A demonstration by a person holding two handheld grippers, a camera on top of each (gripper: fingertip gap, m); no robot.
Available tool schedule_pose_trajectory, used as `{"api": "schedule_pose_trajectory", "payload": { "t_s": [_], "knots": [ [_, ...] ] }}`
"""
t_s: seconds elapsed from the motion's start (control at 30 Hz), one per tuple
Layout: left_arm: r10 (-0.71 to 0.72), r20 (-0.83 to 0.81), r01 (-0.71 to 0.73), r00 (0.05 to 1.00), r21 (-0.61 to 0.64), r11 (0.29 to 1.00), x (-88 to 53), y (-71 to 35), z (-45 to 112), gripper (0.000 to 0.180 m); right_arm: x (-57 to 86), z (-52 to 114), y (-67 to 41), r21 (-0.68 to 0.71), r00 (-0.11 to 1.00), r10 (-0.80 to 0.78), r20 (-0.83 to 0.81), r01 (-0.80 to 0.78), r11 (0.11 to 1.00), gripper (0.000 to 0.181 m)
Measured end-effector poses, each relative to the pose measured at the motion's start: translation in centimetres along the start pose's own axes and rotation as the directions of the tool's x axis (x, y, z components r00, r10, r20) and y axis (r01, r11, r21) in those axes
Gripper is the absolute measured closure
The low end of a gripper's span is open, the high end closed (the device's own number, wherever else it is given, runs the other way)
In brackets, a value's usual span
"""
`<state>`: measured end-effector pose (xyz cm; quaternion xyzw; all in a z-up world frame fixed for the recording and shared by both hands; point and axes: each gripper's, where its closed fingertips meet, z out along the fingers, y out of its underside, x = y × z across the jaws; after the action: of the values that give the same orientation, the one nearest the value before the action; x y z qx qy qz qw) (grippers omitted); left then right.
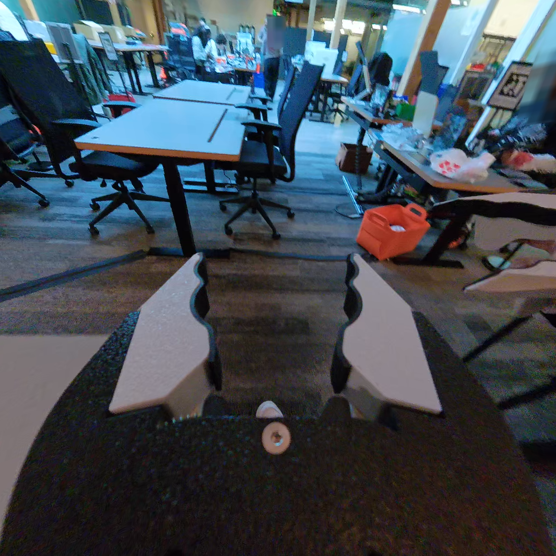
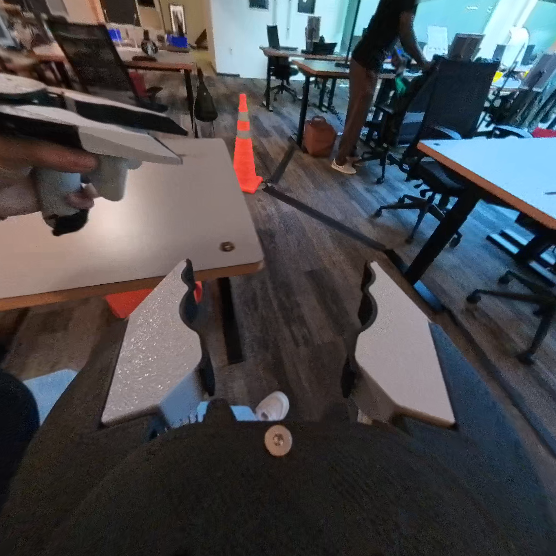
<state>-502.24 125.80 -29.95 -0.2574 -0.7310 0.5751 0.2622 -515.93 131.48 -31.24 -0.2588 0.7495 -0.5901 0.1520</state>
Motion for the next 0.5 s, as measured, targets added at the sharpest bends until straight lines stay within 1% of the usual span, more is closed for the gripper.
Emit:
{"api": "schedule_pose_trajectory", "payload": {
  "t_s": [0.1, 0.2, 0.27, 0.4, 0.5],
  "knots": [
    [-0.008, 0.021, 0.007, 1.000, 0.034, 0.999, -5.2, -1.3, 9.3, 0.090, 6.5, 7.4, -1.0, -0.040, 0.997, -0.072, 0.026, 0.073, 0.997, 0.070],
    [-0.003, 0.084, -0.001, 0.996, 0.042, 0.999, -11.7, -2.9, 17.9, 0.088, 13.5, 14.6, -2.0, -0.081, 0.995, -0.088, 0.040, 0.091, 0.993, 0.072],
    [-0.037, 0.116, 0.030, 0.993, 0.056, 0.998, -16.2, -4.8, 22.4, 0.088, 17.7, 18.8, -3.4, -0.100, 0.995, -0.080, 0.067, 0.086, 0.991, 0.071],
    [-0.092, 0.216, 0.077, 0.972, 0.079, 0.994, -25.5, -8.0, 28.7, 0.085, 25.6, 26.6, -7.0, -0.108, 0.981, -0.170, 0.098, 0.180, 0.978, 0.072],
    [-0.136, 0.280, 0.112, 0.950, 0.102, 0.989, -31.9, -9.4, 31.8, 0.080, 30.7, 32.2, -7.8, -0.117, 0.985, -0.120, 0.125, 0.134, 0.984, 0.073]
  ]
}}
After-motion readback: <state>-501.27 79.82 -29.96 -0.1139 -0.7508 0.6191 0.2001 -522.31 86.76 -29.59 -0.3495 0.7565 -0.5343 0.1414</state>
